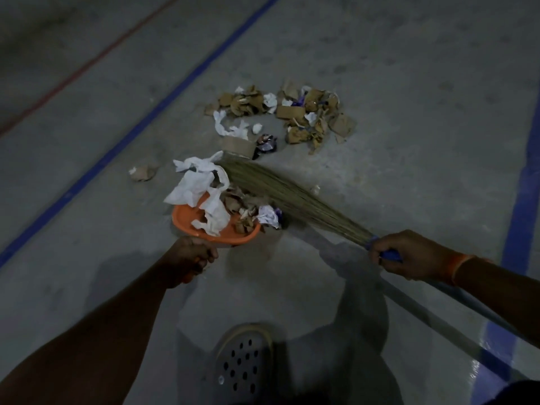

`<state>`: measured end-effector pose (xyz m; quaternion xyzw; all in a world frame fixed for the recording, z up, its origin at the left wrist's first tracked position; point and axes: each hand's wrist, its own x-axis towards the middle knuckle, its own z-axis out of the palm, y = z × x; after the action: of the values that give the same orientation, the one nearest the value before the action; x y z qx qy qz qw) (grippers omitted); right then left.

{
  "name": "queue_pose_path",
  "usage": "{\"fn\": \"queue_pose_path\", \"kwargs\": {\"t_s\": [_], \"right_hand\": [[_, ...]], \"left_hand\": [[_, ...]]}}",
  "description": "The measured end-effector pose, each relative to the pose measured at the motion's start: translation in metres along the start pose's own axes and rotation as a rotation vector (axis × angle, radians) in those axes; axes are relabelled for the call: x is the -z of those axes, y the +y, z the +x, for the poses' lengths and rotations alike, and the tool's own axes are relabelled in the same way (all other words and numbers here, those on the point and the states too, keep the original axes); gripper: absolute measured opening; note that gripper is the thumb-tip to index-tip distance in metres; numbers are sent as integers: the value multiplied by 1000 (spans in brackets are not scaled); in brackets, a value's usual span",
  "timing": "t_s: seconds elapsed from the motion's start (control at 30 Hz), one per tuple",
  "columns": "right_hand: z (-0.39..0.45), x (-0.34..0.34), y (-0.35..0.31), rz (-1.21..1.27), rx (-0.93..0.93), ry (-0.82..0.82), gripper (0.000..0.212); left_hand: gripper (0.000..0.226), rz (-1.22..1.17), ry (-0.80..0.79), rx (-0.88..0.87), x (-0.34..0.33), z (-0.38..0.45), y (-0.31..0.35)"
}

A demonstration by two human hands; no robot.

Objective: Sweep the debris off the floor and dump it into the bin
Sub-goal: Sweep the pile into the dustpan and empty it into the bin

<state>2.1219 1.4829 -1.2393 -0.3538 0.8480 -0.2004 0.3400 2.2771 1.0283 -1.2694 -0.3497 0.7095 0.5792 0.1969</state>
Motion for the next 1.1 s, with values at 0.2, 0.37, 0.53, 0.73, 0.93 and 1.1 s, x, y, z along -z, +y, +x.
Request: {"fn": "queue_pose_path", "kwargs": {"t_s": [0.2, 0.37, 0.53, 0.73, 0.93, 1.1], "right_hand": [[-7, 13, -10, 25, 12, 64, 27], [15, 26, -17, 111, -21, 130, 33], [55, 47, -29, 165, -63, 156, 30], [113, 84, -30, 47, -92, 142, 23], [139, 87, -33, 62, -134, 92, 22], [142, 82, -28, 171, -178, 150, 21]], "left_hand": [[13, -69, 56, -27, 27, -21, -6], [18, -70, 100, 49, 40, -45, -14], [22, -131, 123, 86, 53, -59, -28], [21, -88, 75, 151, 73, -47, -33], [21, -30, 16, 135, 78, -33, -11], [21, -80, -50, 67, 68, -21, -4]]}}
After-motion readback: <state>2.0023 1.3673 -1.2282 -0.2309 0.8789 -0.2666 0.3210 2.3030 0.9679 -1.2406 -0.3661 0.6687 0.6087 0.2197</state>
